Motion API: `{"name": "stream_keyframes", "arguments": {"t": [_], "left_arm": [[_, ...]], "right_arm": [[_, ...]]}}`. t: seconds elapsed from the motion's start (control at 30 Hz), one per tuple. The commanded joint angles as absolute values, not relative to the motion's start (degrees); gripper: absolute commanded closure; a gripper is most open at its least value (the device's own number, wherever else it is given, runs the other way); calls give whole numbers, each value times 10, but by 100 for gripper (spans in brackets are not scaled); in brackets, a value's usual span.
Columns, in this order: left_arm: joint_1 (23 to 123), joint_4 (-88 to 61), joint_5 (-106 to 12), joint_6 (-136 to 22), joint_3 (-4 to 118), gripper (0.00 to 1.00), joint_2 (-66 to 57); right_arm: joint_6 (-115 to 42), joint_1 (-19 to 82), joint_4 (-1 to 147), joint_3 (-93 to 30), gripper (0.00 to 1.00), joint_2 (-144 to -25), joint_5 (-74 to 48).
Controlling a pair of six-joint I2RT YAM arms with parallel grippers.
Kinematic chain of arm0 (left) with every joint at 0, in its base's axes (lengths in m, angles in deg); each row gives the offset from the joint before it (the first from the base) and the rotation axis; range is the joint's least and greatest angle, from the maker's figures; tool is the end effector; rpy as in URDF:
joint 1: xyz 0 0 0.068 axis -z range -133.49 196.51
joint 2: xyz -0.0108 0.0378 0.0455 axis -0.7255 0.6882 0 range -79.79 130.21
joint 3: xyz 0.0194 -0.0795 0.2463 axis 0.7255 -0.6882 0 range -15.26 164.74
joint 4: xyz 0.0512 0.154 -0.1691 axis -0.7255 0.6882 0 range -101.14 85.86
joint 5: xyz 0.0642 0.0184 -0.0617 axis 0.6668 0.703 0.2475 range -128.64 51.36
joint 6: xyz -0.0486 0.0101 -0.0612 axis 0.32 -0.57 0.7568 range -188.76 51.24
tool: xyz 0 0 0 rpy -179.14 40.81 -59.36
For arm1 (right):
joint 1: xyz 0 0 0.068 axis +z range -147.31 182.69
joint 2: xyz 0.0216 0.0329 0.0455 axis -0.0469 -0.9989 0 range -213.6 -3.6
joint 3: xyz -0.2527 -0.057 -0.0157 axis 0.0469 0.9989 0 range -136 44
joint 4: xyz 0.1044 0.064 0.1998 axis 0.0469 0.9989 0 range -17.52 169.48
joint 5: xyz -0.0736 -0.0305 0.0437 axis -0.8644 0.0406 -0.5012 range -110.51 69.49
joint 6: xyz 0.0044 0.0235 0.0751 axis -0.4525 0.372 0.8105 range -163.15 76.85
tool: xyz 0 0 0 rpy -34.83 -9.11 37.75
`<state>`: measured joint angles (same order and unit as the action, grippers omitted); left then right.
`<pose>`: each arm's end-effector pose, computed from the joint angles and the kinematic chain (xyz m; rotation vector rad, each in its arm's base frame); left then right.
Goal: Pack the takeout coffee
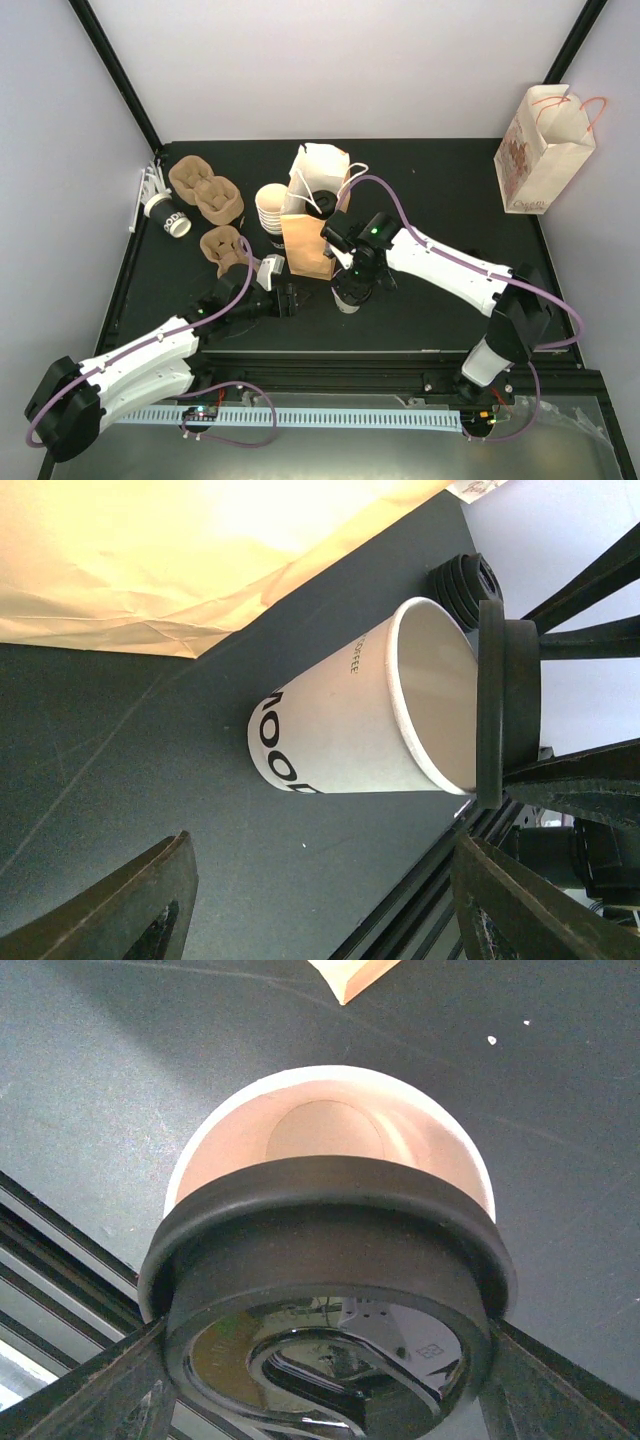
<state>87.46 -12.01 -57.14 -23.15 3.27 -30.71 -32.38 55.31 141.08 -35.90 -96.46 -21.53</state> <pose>0.1313 -0.1424 0.1762 0.1242 2.3118 -1.1912 0.1692 0.2194 0.2334 -1.0718 2.8079 0.0937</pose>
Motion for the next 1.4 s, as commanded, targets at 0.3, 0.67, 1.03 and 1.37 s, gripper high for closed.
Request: {"name": "stream_keyframes", "arguments": {"t": [0.3,0.67,1.03,1.37], "left_arm": [[870,-148,-596,-231,47,28,-297],[871,-175,-614,-226,46,29,-271],[870,-174,-616,-228,47,29,-271],[870,-182,-622,-224,50,29,-255]], "right_arm": [[-341,550,1412,-377,17,-984,-219],[-349,550,1420,-392,25,-986,-208],[-348,550,1442,-426,26,-987,-232],[-366,550,1449,-449,26,-1023,-223]]}}
